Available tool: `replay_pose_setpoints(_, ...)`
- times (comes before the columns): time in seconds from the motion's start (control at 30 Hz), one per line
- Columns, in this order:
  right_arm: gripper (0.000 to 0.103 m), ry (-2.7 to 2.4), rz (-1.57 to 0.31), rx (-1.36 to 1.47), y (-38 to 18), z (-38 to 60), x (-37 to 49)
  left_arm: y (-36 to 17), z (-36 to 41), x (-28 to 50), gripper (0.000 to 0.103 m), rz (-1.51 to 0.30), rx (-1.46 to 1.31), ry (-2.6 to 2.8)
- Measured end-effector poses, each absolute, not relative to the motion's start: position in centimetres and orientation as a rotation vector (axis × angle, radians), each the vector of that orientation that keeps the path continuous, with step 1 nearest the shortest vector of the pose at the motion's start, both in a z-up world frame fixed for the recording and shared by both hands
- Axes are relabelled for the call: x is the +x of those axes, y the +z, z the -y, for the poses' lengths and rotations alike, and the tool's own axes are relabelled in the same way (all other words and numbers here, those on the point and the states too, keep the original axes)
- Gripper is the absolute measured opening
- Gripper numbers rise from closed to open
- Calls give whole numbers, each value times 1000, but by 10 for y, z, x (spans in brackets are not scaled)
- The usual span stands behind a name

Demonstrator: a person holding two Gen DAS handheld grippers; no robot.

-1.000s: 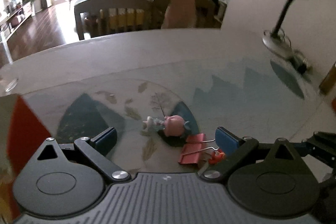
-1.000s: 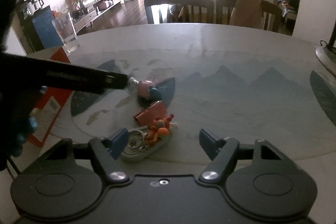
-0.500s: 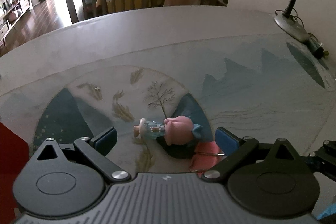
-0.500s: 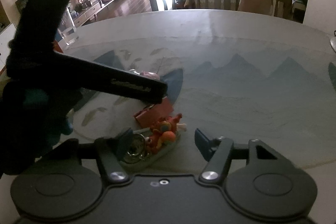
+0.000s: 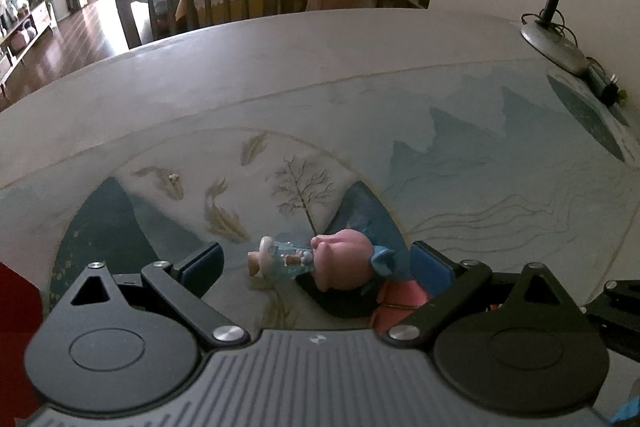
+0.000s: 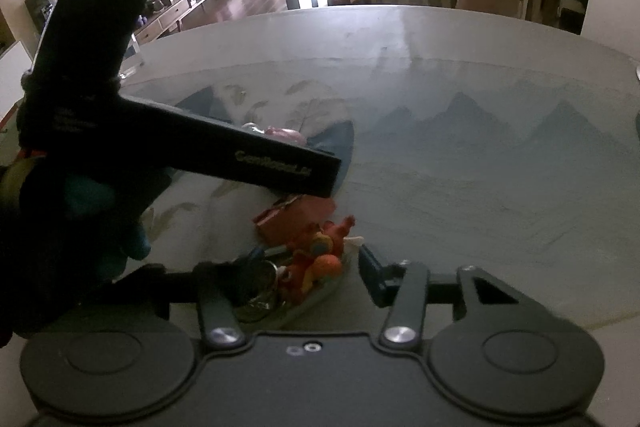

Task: Organize rigid objects
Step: 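Grasp the pink pig figurine with the left tool while the right tool grasps the orange toy figure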

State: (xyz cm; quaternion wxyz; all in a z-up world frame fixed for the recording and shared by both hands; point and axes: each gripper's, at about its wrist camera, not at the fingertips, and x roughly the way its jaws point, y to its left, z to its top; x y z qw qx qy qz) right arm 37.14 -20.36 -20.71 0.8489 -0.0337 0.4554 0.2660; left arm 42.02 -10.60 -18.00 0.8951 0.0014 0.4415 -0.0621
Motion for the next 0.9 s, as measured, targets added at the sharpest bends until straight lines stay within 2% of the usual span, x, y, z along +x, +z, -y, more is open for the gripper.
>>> replay_pose_setpoints(0.03,47,560,-958,-70,-207,203,372,-180,107,420,99,-913,4,-129)
replay_pose_setpoints(0.1,43,562,-955,-69,-208,203,372,-181,106,420,91,-915,0,-134)
replay_pose_setpoints(0.17,41,558,-952,-75,-209,202,371,-183,106,421,78,-924,-4,-139)
replay_pose_setpoints(0.67,20,544,-917,-52,-199,210,366,-179,97,416,78,-936,-49,-107)
replay_pose_setpoints(0.9,20,529,-907,-33,-189,220,357,-167,85,403,78,-930,-95,-88)
